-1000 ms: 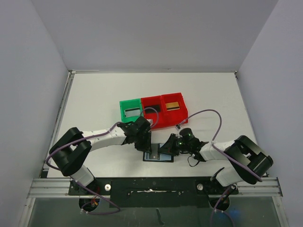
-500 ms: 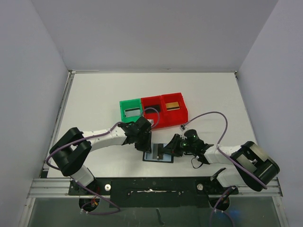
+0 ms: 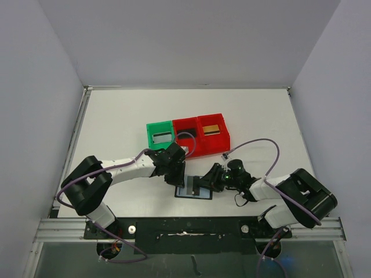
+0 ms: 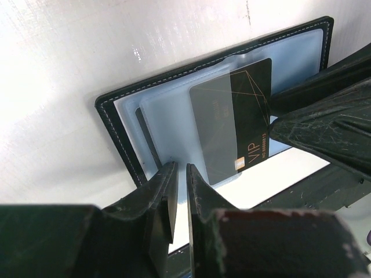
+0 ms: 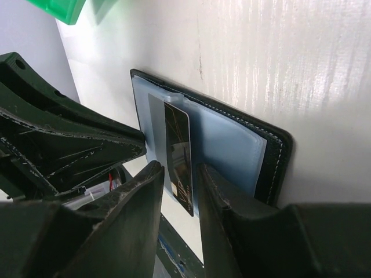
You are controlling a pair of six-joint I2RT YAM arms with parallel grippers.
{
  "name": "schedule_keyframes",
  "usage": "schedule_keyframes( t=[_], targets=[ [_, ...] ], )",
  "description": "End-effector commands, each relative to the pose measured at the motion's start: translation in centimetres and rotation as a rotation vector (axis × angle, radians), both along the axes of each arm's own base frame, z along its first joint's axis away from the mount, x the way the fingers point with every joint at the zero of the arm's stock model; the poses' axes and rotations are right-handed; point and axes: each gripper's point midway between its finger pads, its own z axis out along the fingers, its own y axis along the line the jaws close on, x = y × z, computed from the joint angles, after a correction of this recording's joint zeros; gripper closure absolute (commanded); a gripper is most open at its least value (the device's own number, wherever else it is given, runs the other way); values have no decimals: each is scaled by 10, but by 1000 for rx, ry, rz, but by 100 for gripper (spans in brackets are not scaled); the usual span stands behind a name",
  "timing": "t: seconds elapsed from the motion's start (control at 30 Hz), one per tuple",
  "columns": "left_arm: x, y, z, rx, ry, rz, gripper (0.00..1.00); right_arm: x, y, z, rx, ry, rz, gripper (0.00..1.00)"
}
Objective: Take the credit cards out of the card holder
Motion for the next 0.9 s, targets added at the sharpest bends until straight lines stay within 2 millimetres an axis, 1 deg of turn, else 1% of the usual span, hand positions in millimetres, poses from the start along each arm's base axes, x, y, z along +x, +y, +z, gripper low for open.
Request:
schedule_keyframes(
  t=[0.0,0.1,0.17,0.27,0.33,0.4,0.53,0.6,0.77,0.87],
  targets=[
    [4,0,0,37,-15,-19,89,1,7,7,53,-40,23,69],
    [3,0,0,37,-15,-19,89,-1,11,3,46,-31,49,71],
    [2,-1,-1,37,-13,-21,89,-2,17,5,67,-35,68,75],
    [1,-2,-2,38,-8,-25,89,1,21,8,95,-36,59,76],
    [1,-1,-2,41,-8,-23,89,2,22,9,107,-39,55,78],
    [0,-1,-2,41,-9,-23,89,1,21,8,112,-42,51,78],
    [0,-2,-1,34,-7,-23,89,-1,19,0,95,-24,46,78],
    [-1,-3,-1,33,-7,-24,89,-1,18,-4,86,-12,42,77],
    [-1,-5,-1,33,-8,-26,89,-2,21,-9,77,-4,51,77],
    [-1,-4,-2,35,-8,-23,89,-3,23,-9,81,-9,56,83]
  ],
)
